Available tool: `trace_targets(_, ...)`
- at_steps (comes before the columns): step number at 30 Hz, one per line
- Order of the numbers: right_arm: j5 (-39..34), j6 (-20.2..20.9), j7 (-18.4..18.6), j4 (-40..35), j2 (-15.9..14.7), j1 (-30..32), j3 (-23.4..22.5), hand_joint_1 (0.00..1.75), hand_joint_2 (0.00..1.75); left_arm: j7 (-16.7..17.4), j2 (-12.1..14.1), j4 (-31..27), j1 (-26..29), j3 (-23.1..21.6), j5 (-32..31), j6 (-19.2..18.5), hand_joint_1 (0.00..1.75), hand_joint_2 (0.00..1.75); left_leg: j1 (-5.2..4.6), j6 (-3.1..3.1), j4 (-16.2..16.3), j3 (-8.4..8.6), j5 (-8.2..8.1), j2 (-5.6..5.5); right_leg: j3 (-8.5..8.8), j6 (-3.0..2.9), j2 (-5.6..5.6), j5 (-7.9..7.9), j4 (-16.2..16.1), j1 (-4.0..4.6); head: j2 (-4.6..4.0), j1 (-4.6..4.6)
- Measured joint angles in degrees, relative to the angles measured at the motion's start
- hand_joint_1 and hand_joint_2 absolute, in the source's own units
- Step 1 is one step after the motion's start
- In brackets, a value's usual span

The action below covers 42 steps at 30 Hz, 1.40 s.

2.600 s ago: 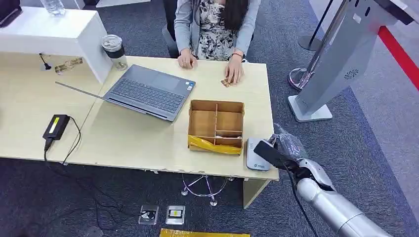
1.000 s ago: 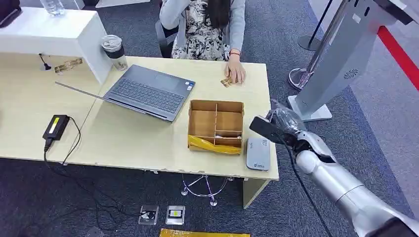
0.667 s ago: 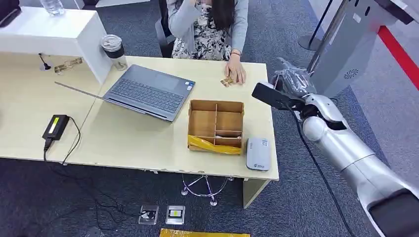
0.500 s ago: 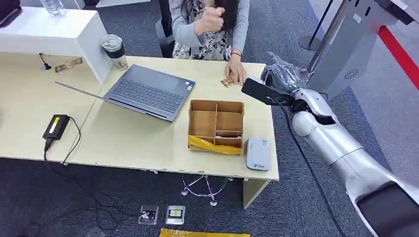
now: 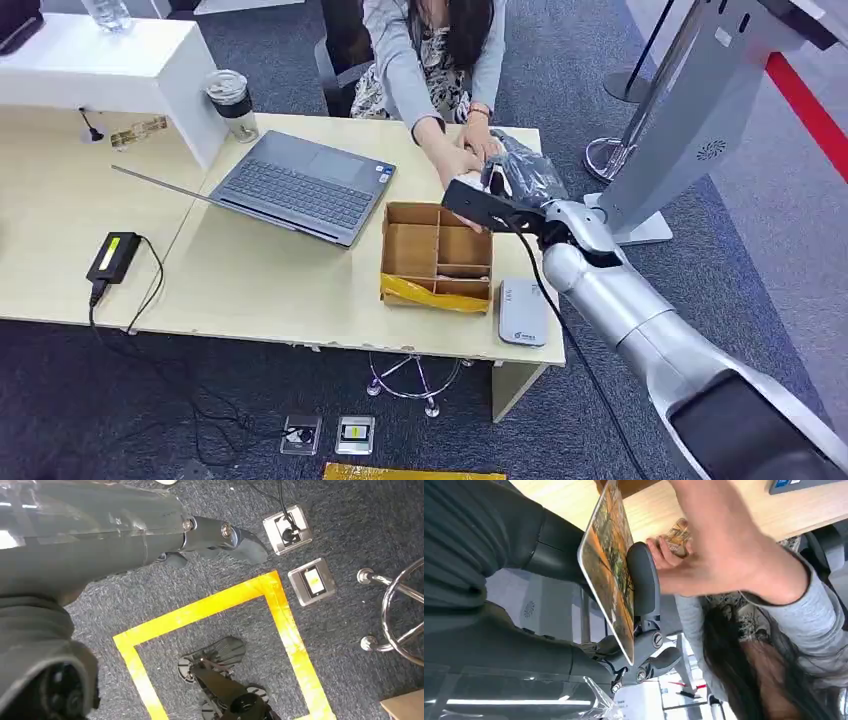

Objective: Pass the card to the sensor for recognition and then transmit it.

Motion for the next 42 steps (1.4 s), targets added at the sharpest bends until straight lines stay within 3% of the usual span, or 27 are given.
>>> trace_targets(5, 0.4, 0.1, 0.3, 0.7, 0.7, 0.0, -0.1, 1.75, 1.75, 0.0, 0.0, 0.0, 0.0, 0.0, -0.2, 0.5, 0.00, 0.00, 0.00, 0.00, 0.0, 0.00, 0.00, 0.00, 0.00, 0.00, 0.01, 0.00, 0.0, 0.00, 0.00, 0.00)
trace_targets(6, 0.5, 0.2, 0.4, 0.8, 0.9, 0.0, -0.1, 1.33, 1.75, 0.0, 0.0, 0.0, 0.0, -0.1, -0.2, 0.5, 0.00, 0.00, 0.00, 0.00, 0.0, 0.00, 0.00, 0.00, 0.00, 0.00, 0.01, 0.00, 0.0, 0.00, 0.00, 0.00)
trace_targets(7, 0.6, 0.2, 0.5, 0.9, 1.1, 0.0, -0.2, 0.00, 0.00, 0.0, 0.0, 0.0, 0.0, -0.1, -0.2, 0.6, 0.00, 0.00, 0.00, 0.00, 0.0, 0.00, 0.00, 0.00, 0.00, 0.00, 0.01, 0.00, 0.0, 0.00, 0.00, 0.02)
trace_targets(21, 2.7, 0.5, -0.5, 1.3, 2.5, 0.0, -1.0, 0.00, 0.00, 0.0, -0.2, 0.0, 0.1, -0.2, -0.2, 0.6, 0.00, 0.00, 0.00, 0.00, 0.0, 0.00, 0.00, 0.00, -0.02, 0.00, 0.02, 0.00, 0.0, 0.00, 0.00, 0.00)
trace_targets(25, 4.4, 2.6, 2.1, -1.0, 2.0, 1.3, -1.5, 0.00, 0.00, 0.0, -0.1, 0.0, 0.1, -0.3, 0.2, 0.7, 0.00, 0.00, 0.00, 0.00, 0.0, 0.05, 0.00, 0.02, -0.03, 0.00, 0.04, 0.00, 0.0, 0.00, 0.00, -0.02)
trace_targets(36, -2.9, 12.2, 15.3, -24.7, -8.9, 12.8, -7.3, 0.00, 0.00, 0.0, 0.2, 0.0, 0.6, -0.9, 1.3, 2.9, 0.00, 0.00, -0.03, 0.00, 0.0, 0.12, -0.02, 0.09, 0.02, 0.01, 0.03, 0.00, -0.1, -0.02, 0.00, -0.02)
trace_targets(37, -3.7, 12.9, 16.6, -27.5, -10.1, 14.3, -8.1, 0.00, 1.75, 0.0, 0.2, 0.0, 0.6, -0.9, 1.4, 3.2, 0.00, 0.00, -0.02, 0.00, 0.0, 0.16, -0.03, 0.09, 0.03, 0.01, 0.03, 0.00, -0.1, -0.02, 0.00, 0.00)
trace_targets(42, -6.5, 14.9, 21.5, -42.3, -15.7, 22.0, -11.8, 0.00, 1.75, 0.2, 0.2, 0.0, 0.8, -0.9, 2.3, 4.3, 0.00, 0.00, -0.01, 0.00, 0.0, 0.09, -0.05, 0.07, 0.03, 0.00, 0.01, 0.00, -0.1, -0.01, 0.00, -0.02)
